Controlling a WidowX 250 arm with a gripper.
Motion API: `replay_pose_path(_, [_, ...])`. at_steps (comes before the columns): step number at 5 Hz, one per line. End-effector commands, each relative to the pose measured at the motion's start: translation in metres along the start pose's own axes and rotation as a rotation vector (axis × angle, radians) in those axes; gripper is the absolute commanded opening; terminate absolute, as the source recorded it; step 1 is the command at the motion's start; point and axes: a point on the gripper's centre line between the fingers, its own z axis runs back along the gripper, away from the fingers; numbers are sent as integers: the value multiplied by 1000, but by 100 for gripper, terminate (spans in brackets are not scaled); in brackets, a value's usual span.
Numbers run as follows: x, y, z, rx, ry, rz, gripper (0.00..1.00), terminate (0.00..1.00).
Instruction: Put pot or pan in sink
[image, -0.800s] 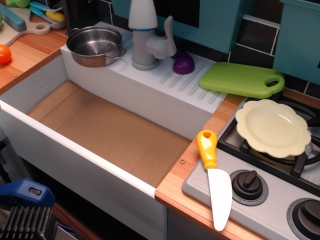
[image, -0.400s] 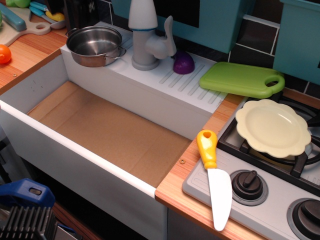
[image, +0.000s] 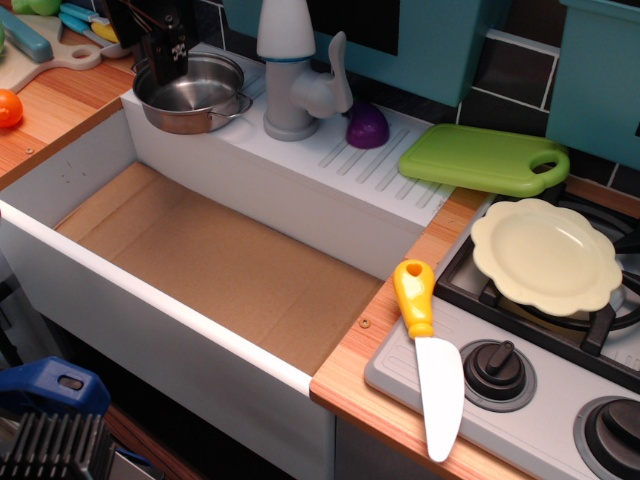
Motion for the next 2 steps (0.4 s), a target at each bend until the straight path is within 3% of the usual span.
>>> replay_pose_path(1, [4,9,22,83,-125,-82,100,0])
replay_pose_path(2, [3,7,15,97,-137,-89,100,0])
